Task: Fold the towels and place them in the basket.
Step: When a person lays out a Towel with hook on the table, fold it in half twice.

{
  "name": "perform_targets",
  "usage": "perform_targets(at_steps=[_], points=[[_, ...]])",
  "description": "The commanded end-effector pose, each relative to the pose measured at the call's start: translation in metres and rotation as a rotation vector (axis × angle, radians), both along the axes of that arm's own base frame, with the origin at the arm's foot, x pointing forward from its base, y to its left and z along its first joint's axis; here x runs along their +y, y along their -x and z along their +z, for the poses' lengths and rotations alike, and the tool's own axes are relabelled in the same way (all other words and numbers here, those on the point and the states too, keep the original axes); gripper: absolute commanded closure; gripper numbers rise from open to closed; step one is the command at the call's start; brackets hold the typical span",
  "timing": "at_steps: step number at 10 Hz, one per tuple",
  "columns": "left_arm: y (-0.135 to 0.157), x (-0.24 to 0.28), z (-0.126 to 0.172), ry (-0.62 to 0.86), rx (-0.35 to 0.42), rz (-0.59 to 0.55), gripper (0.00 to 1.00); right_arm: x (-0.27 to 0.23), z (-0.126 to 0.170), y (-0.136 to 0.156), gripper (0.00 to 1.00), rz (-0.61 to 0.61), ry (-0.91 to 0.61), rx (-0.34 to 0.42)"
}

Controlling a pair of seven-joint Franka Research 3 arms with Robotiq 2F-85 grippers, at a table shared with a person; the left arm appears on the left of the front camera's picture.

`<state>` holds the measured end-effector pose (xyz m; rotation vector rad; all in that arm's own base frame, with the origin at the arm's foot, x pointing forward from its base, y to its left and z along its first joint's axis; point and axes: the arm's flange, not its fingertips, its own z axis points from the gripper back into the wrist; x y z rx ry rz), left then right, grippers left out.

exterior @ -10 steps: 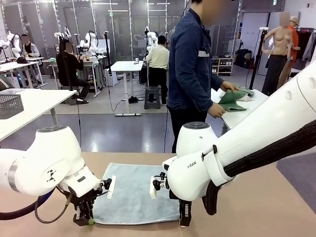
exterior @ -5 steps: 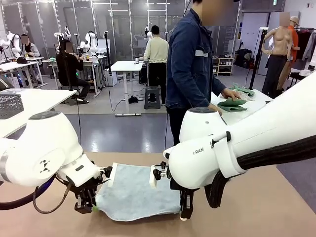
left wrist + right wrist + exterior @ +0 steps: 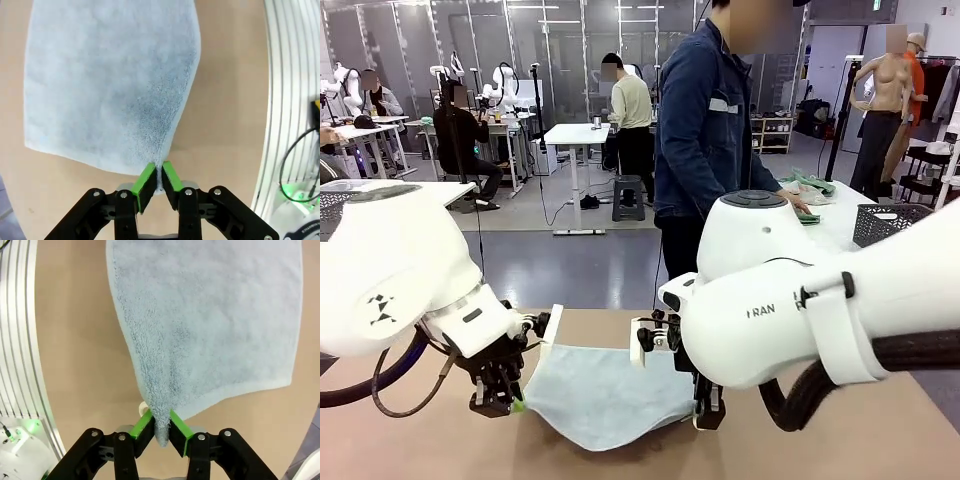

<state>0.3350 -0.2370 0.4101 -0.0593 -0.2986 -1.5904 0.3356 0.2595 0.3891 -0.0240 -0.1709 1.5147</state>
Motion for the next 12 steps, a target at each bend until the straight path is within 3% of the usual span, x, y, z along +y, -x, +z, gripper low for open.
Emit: perform_targets(at_steps=[1,3,5,7,10,12], points=[[0.055,0.031,-0.015,0.031,-0.006,0.03,1.0,-0.003,0.002,0.012,0.95,-0.018,0.018,-0.043],[0.042,0.024,-0.002,0.018,-0.033,0.073,1.0,-0.003,0.015,0.008,0.95,-0.023,0.026,-0.085],[0.012,0.016,0.014,-0.018,-0.036,0.016,1.0,-0.001,0.027,-0.022,0.95,-0.018,0.051,-0.082],[-0.043,0.006,0.029,0.009,-0.044,0.015,1.0,0.001,0.025,-0.064,0.95,0.012,0.062,-0.094],[-0.098,-0.008,0.026,0.008,-0.047,-0.022,1.0,-0.002,0.01,-0.103,0.95,0.007,0.035,-0.031],[-0.133,-0.019,0.014,-0.033,0.018,0.027,1.0,-0.001,0.002,-0.128,0.95,-0.029,0.028,-0.039]])
